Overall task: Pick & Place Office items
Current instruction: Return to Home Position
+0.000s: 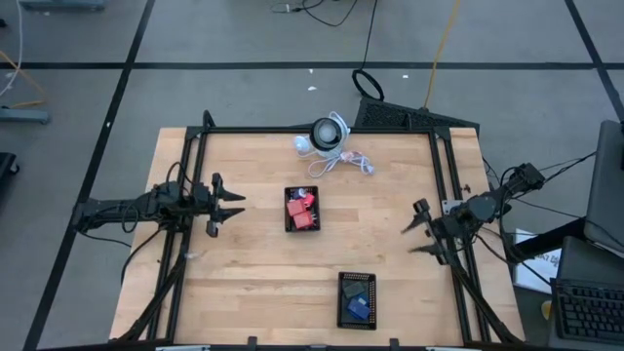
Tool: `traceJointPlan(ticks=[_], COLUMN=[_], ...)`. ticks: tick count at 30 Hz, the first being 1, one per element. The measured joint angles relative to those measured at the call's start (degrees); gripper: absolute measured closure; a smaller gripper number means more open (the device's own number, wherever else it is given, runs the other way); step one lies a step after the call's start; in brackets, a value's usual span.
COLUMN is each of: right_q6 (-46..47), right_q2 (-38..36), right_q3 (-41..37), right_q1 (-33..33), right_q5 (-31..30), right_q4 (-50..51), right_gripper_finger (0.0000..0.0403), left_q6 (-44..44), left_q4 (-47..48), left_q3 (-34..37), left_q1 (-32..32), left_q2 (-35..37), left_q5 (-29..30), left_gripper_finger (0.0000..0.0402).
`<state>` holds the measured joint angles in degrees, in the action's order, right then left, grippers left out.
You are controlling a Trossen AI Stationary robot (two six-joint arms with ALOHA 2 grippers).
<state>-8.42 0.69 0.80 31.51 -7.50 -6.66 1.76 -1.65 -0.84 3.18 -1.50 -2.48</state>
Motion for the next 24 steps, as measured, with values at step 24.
traceJointPlan(ticks=[24], right_q6=[4.3], right_q2=[0.0], right_q3=[0.01], right_q1=[-0.02], right_q5=[-4.34], right_q4=[0.04], right_gripper_finger=[0.0174], left_q6=[0.0], left_q4=[0.0], left_q3=[-0.02], left_q1=[0.0], left_q2=[0.0], left_q5=[0.02], left_gripper_finger=[0.0181])
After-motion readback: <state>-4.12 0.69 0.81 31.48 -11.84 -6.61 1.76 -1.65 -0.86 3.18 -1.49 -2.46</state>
